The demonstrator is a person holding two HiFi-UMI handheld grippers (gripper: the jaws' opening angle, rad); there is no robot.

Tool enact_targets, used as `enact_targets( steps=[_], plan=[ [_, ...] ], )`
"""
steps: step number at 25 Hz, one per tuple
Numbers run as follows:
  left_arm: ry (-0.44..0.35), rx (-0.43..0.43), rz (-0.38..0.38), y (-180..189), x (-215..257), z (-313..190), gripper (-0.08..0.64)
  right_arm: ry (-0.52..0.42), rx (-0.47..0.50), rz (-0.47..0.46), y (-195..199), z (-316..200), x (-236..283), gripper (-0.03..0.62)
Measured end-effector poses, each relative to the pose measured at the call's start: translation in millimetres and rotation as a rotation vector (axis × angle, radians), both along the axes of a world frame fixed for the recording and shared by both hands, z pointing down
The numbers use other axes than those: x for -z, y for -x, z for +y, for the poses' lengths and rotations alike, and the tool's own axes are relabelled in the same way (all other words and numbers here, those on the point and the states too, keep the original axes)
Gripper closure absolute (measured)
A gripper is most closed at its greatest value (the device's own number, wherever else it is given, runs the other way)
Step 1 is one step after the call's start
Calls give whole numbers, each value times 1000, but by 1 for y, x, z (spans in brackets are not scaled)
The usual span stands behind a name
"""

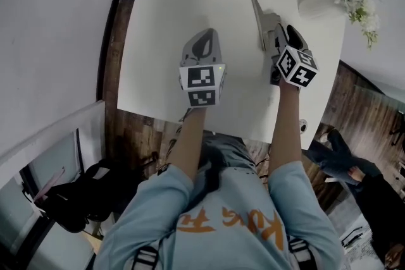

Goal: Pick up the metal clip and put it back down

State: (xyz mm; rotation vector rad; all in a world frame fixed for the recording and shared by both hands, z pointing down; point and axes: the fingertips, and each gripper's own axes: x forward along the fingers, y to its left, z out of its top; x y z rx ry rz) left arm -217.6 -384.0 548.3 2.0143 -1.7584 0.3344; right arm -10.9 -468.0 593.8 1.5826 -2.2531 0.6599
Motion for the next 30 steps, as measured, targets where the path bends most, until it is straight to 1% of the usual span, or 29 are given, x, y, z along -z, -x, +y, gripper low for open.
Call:
enact_targets(
  steps=[4, 7, 9, 14, 16, 17, 20, 23, 26, 30],
  plan=[
    [-77, 21, -7, -3, 40, 7, 540, -134, -5, -27, -10, 21, 64, 454],
    [-141, 7, -14, -19, 76, 21, 540, -250, -1, -54, -18, 46, 116, 487],
    [-183, -5, -21, -30, 98, 34, 540, -310, -7, -66, -25, 66, 145, 514],
    [-304, -43, -39, -58, 153, 59, 540, -437, -19, -58, -50, 110, 199, 550],
    [-349, -56, -41, -70, 172, 67, 540, -484, -14, -51, -62, 125, 217, 577],
    [-372, -63, -41, -76, 181, 72, 540, -505, -9, -49, -68, 133, 225, 580],
    [-427, -85, -51, -96, 201, 88, 540, -558, 4, -53, -84, 156, 246, 580],
    [-454, -110, -67, -111, 211, 98, 540, -581, 4, -42, -96, 172, 254, 580],
    [-465, -123, -81, -121, 214, 106, 540, -581, -2, -17, -104, 180, 253, 580],
    [-461, -137, -99, -132, 211, 114, 540, -594, -9, 2, -112, 187, 256, 580]
  ],
)
